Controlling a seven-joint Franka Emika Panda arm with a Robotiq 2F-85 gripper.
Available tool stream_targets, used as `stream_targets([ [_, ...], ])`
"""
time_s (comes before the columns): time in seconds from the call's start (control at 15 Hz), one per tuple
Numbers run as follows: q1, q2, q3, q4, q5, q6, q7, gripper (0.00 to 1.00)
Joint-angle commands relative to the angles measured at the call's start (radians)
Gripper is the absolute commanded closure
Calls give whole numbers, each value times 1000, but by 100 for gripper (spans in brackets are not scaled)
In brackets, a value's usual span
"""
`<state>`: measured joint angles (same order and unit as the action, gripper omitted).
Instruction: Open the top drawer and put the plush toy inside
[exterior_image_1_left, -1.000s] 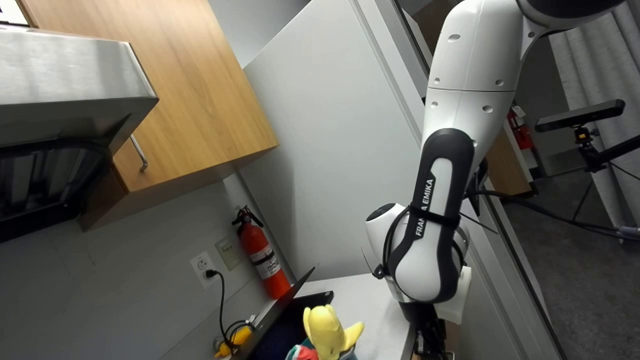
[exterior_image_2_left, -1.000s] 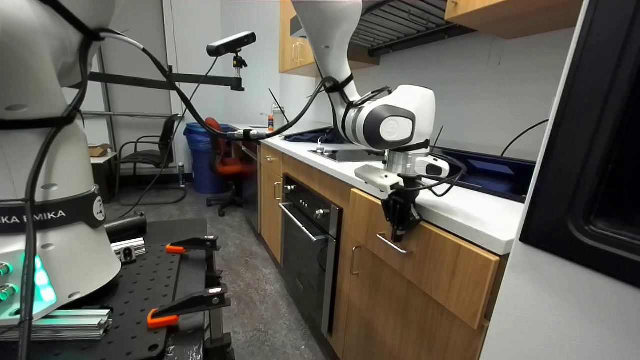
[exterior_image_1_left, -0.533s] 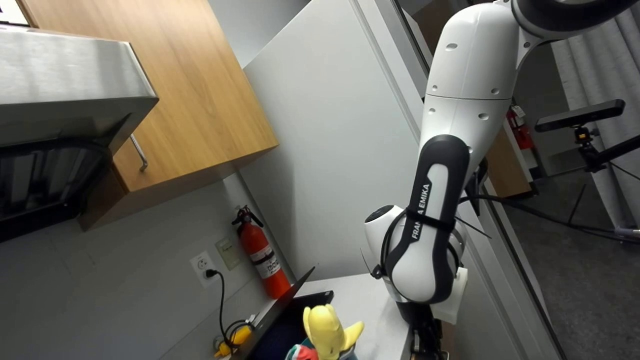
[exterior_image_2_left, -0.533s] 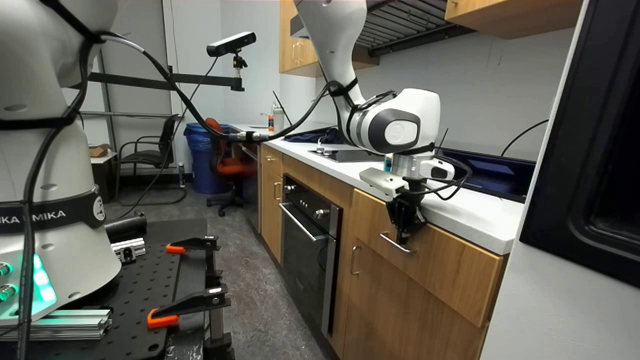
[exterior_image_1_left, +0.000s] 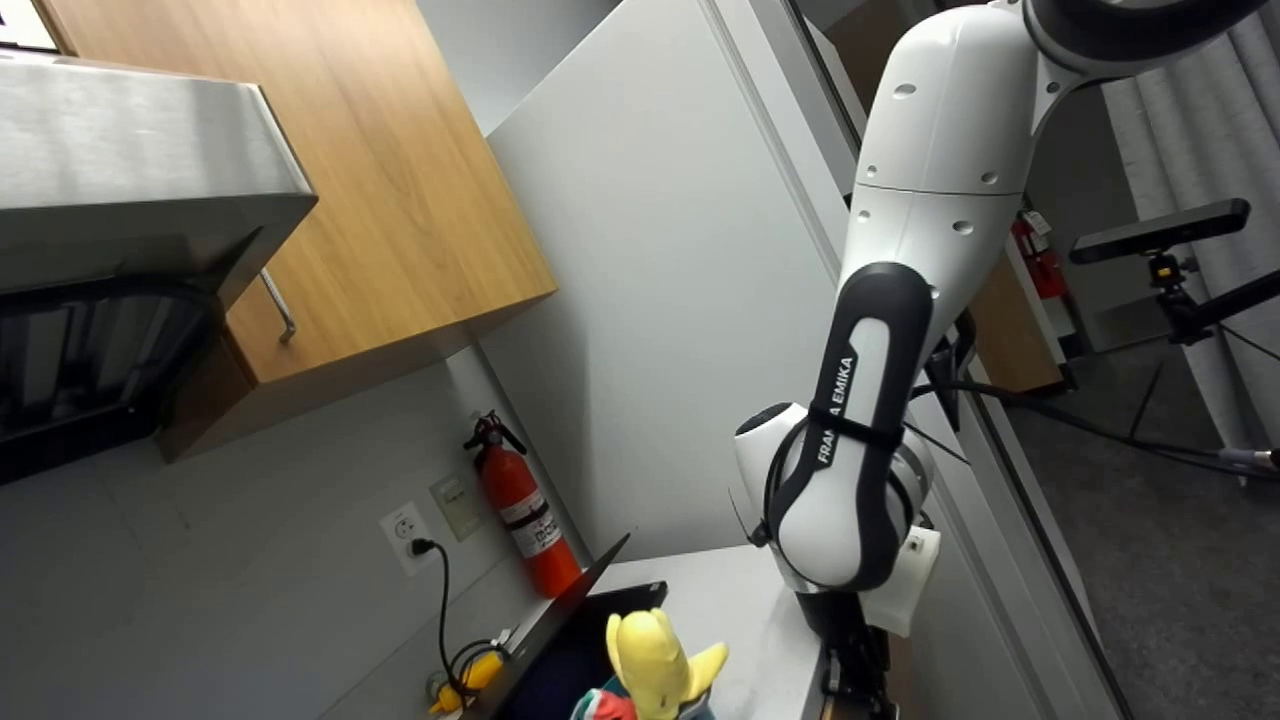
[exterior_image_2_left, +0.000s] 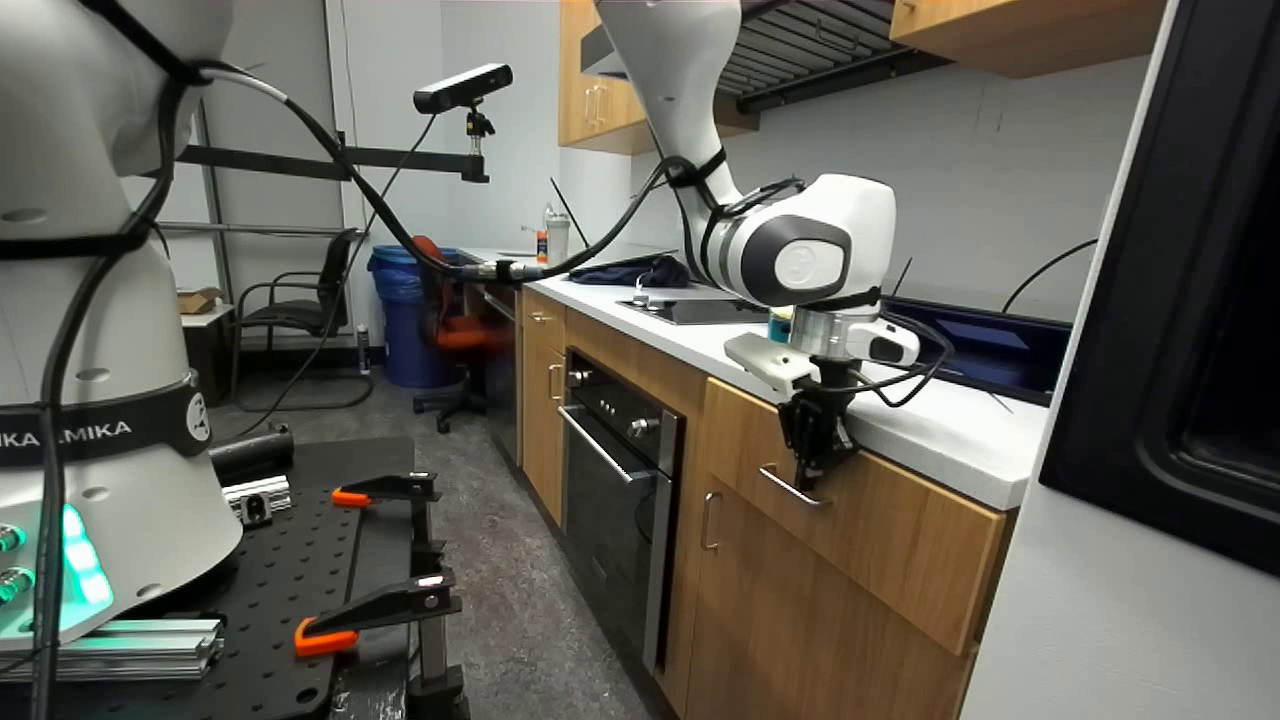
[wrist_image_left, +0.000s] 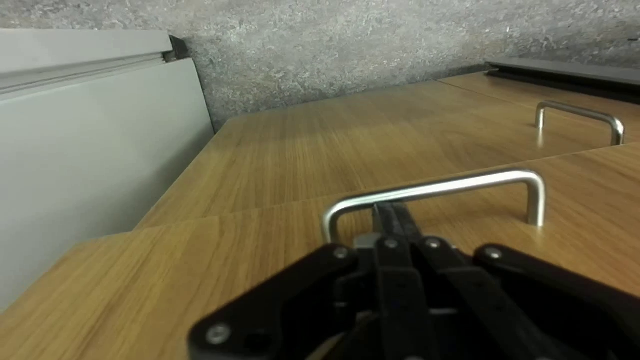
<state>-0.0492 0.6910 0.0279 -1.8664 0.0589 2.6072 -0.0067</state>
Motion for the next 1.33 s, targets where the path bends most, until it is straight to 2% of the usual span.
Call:
stream_targets([
  [0.0,-48,-39,10,-49,57,-68,-8,100],
  [0.6,-61,-118,-33,-135,67,-121,21,100],
  [1.27,3,-375,-48,-226,33,-197,104,100],
])
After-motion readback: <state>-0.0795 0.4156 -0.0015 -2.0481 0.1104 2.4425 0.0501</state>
